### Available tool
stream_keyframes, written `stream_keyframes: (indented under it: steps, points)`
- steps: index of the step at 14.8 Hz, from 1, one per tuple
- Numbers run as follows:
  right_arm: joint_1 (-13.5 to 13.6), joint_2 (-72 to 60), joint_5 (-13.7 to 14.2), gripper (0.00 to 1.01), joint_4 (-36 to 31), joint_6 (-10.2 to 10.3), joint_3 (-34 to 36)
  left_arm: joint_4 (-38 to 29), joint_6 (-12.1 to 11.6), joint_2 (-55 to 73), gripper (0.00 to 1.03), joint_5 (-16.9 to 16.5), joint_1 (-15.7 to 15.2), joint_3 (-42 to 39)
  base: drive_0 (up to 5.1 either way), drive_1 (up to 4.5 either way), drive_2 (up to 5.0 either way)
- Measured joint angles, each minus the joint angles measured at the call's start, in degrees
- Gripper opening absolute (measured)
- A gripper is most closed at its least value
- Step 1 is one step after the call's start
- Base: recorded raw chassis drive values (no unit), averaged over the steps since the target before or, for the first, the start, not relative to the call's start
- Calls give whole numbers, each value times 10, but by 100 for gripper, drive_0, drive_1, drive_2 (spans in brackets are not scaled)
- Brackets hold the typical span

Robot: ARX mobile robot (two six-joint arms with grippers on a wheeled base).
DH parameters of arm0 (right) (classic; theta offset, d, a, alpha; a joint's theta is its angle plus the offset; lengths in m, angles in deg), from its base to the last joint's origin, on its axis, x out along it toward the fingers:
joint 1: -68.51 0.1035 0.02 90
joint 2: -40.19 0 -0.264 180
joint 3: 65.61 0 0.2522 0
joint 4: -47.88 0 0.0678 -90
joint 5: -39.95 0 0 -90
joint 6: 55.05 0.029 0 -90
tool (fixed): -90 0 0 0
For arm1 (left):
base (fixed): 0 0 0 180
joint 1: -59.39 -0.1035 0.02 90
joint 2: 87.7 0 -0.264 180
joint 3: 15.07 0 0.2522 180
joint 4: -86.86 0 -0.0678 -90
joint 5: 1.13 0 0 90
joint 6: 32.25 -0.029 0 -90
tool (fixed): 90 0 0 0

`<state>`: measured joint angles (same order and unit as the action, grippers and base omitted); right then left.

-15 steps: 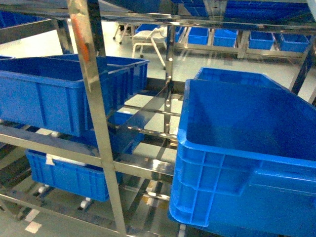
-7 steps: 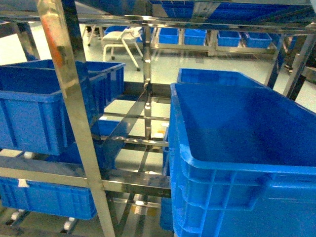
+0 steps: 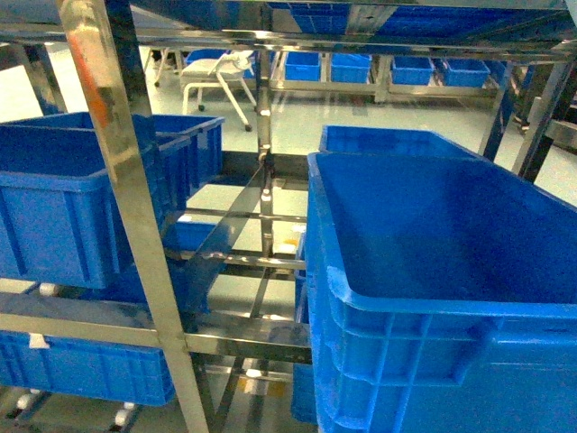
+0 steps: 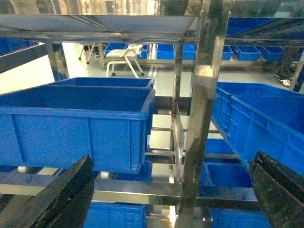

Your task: Place blue tray on left shelf second layer neatly

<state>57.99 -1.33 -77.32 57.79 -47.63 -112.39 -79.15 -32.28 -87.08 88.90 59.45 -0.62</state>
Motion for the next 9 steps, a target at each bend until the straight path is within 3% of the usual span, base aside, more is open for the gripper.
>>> stream_keyframes:
  steps: [9]
  points:
    - [0,0,0,2,0,0,0,0,0,0,98,0,0,0,0,0,0]
